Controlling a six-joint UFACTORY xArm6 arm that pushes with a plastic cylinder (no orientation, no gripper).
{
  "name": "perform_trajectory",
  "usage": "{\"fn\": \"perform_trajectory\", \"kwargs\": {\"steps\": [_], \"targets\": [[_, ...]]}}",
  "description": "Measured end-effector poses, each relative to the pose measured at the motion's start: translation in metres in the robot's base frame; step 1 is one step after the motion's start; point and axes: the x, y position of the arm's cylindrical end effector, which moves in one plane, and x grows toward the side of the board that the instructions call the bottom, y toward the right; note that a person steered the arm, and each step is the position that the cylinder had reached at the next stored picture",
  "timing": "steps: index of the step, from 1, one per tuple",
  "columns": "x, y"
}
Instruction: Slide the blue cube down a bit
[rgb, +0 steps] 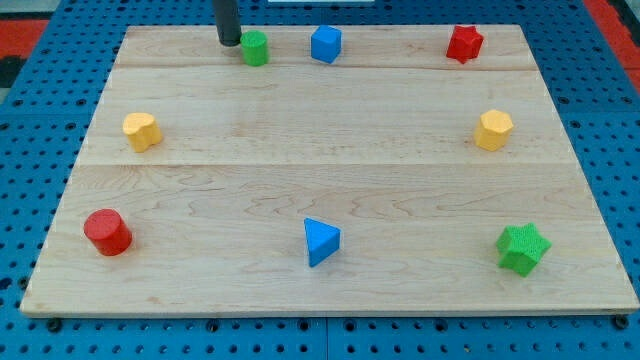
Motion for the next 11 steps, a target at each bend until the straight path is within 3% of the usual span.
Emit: {"fn": "perform_trajectory", "kwargs": {"steps": [1, 3, 9, 11], "targets": [[-0.01, 0.0], [-0.01, 0.095], [-0.011, 0.135], [0.009, 0.133]]}}
